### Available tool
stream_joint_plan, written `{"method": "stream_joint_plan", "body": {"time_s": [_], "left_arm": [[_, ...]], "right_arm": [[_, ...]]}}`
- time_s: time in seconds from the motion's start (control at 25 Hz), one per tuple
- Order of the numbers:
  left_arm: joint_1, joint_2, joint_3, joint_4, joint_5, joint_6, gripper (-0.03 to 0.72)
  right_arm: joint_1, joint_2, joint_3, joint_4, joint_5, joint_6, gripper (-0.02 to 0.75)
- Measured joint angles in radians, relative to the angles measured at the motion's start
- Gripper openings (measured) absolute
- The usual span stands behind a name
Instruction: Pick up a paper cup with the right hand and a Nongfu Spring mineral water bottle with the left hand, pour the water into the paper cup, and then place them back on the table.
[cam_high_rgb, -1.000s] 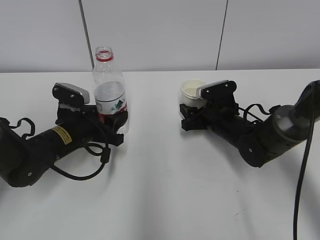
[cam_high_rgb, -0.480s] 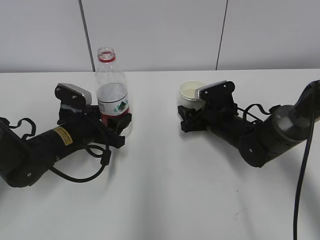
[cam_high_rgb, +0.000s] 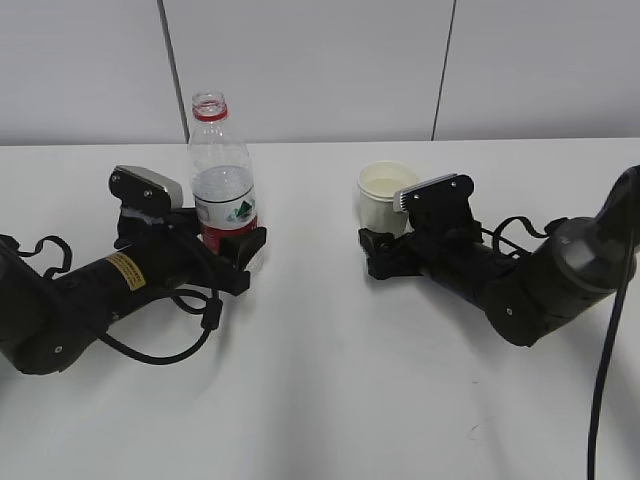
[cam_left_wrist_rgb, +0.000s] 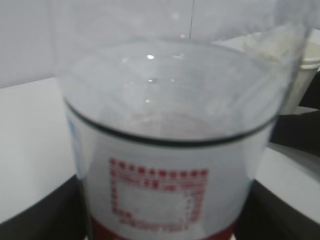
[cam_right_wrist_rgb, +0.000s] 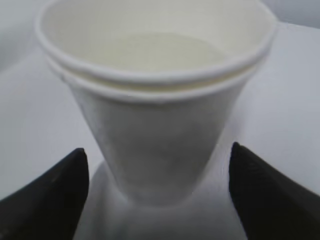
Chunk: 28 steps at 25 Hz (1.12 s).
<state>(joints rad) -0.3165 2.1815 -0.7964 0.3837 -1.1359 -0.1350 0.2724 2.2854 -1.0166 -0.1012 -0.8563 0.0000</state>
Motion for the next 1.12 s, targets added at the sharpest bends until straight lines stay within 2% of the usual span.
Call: {"method": "stream_joint_plan", "body": {"time_s": [0.16,0.28,0.64,0.88,1.0,1.12], "left_arm": [[0.0,-0.007,0.013,-0.003,0.0,0.0,0.564],[0.0,-0.034,0.06,-0.048,0.0,0.012,0.58],[0.0,-0.134,0.223,-0.208,-0.001,0.069,0.583],[0.0,-0.172,0.291,-0.332,0.0,0.135,0.583],[0.002,-0.193,0.294,-0.426,-0.001,0.142,0.583],[0.041,-0.21,0.294,-0.456,0.0,0.154,0.583]], "right_arm": [[0.0,-0.064,0.073,0.015,-0.015,0.0,0.654],[0.0,-0.11,0.12,0.016,-0.026,0.0,0.65],[0.0,-0.202,0.231,0.037,-0.034,0.0,0.627],[0.0,-0.233,0.28,0.121,-0.036,-0.005,0.606],[-0.022,-0.235,0.284,0.147,-0.038,-0.005,0.601],[-0.07,-0.237,0.284,0.156,-0.039,-0.005,0.598]]}}
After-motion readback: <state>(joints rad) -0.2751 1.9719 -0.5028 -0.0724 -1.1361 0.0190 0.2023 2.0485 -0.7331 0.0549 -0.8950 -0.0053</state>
